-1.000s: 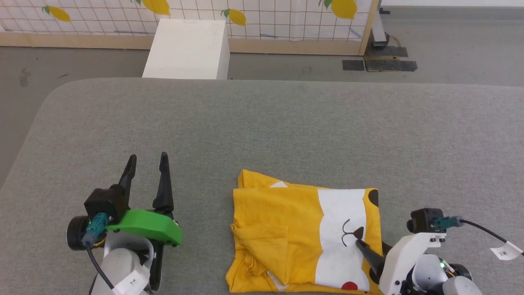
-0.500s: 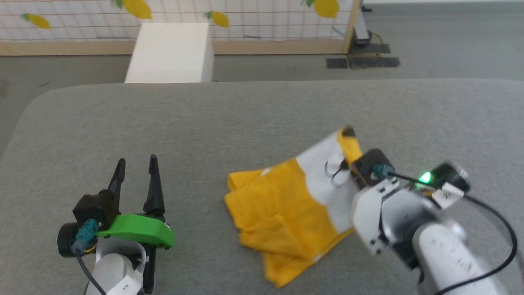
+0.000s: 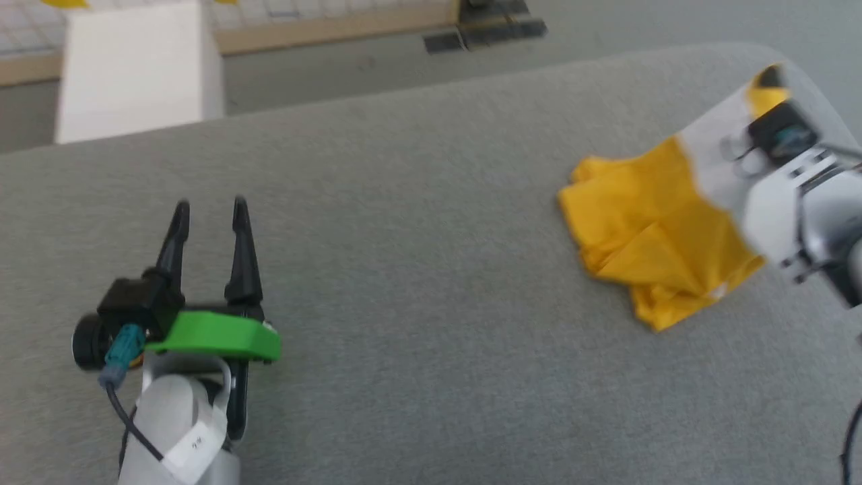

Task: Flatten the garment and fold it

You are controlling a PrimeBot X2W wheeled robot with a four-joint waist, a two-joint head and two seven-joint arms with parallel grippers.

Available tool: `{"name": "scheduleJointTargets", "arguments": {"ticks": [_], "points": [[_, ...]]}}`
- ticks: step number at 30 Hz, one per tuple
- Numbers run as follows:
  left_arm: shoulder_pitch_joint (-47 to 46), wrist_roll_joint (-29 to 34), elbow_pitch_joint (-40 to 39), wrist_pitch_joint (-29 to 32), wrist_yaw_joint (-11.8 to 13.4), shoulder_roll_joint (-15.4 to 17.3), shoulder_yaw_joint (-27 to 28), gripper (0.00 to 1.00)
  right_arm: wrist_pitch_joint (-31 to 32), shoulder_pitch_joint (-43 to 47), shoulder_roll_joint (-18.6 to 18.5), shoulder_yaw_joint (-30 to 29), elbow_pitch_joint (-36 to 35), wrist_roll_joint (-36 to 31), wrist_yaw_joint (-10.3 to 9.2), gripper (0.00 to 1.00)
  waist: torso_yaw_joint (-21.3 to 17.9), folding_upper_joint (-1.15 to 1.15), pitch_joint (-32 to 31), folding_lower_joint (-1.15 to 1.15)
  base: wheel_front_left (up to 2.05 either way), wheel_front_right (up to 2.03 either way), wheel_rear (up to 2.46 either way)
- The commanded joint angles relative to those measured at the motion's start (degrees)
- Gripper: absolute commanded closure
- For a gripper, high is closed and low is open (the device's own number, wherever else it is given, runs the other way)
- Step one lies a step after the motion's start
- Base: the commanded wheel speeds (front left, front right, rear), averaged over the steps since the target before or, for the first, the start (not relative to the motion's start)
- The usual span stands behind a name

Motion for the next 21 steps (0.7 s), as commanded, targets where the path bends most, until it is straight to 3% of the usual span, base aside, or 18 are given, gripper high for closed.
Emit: {"name": "scheduleJointTargets", "arguments": {"ticks": [1,4,9,21], "points": [[-1.57,0.79,-0.50,-0.21,-0.30,0.53,-0.22,0.00,-0.89,-1.47,-0.52,-0.65,1.37,0.16,-0.12,1.00,-6.90,0.00,7.50,0.00,0.00,0.00,0.00],[-3.68,1.54,-1.38,-0.21,-0.52,1.38,-0.93,0.00,-3.99,-3.77,-2.14,-2.81,5.24,-0.10,-0.12,1.00,-8.71,0.00,10.95,0.00,0.00,0.00,0.00],[-6.17,2.47,-1.73,-0.14,-0.78,3.04,-2.02,0.00,-9.32,-7.00,-1.81,-8.73,12.14,-2.38,-0.12,1.00,-9.77,0.00,15.26,0.00,0.00,0.00,0.00],[-8.93,2.90,-3.81,1.68,-1.06,5.73,-3.48,0.00,-19.12,-11.90,0.99,-23.24,22.64,-10.90,-0.12,1.00,-6.80,0.00,20.89,0.00,0.00,0.00,0.00]]}}
